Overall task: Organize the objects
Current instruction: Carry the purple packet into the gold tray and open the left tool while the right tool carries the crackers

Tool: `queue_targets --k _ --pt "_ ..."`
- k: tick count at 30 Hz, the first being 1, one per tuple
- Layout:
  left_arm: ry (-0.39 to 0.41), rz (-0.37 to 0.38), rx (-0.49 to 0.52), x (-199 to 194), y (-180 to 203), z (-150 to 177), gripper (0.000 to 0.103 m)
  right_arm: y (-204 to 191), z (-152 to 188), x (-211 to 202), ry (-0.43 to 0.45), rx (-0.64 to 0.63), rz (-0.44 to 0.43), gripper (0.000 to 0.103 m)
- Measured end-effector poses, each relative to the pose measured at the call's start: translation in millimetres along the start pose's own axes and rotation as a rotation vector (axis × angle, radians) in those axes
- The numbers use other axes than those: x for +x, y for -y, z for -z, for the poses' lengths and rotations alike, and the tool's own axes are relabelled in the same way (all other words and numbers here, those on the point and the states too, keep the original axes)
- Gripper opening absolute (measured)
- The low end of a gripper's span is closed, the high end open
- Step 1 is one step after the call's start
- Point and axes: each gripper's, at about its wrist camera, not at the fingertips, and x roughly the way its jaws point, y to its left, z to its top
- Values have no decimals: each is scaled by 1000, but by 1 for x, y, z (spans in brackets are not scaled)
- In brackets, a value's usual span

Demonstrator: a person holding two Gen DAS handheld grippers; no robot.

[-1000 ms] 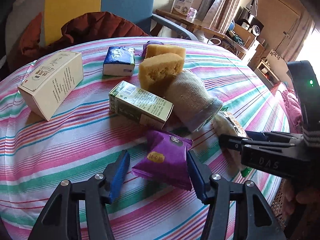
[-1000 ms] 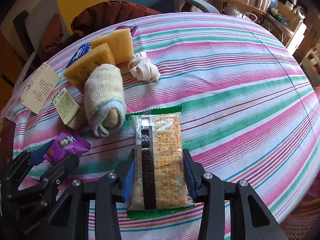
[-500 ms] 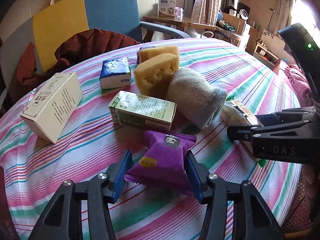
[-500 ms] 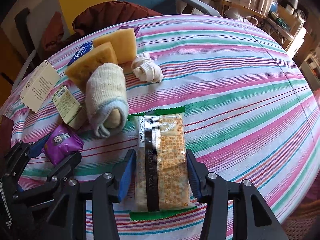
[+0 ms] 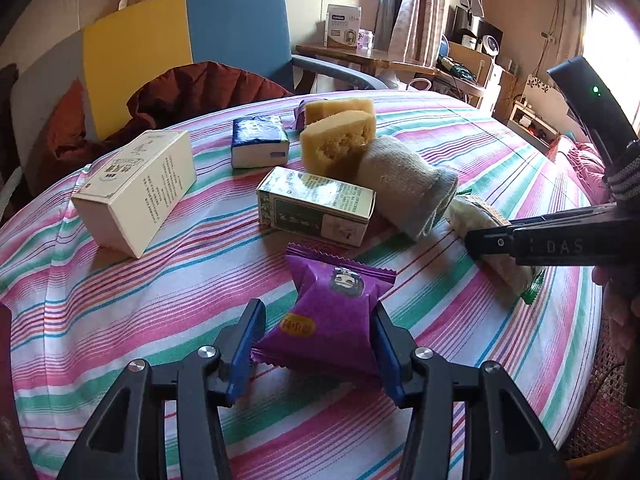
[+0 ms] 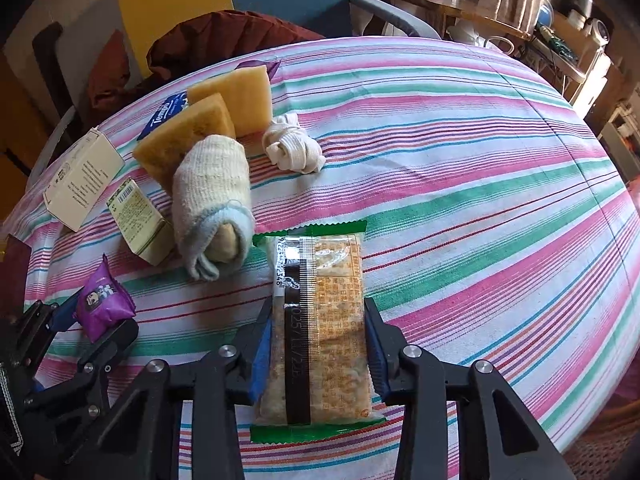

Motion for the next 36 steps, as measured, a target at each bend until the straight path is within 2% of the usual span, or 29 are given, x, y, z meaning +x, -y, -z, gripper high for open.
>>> queue_targets --k 8,14,18,22,29,36 --pt "51 19 -101 -22 -26 24 52 -22 17 -8 -23 -37 -124 41" --pt "71 35 -142 -31 -37 35 52 -54 37 -15 -48 -101 -286 41" --pt "82 25 -155 -43 -40 47 52 -67 42 -17 -28 -158 -269 41" --pt "92 19 -135 -63 -40 66 52 -63 34 -8 -22 -144 -278 41" --pt "133 29 -209 -104 -62 85 52 -69 34 -7 -3 -163 -268 41" --pt "194 0 -327 -146 -103 96 52 -82 41 -17 31 -219 -326 41"
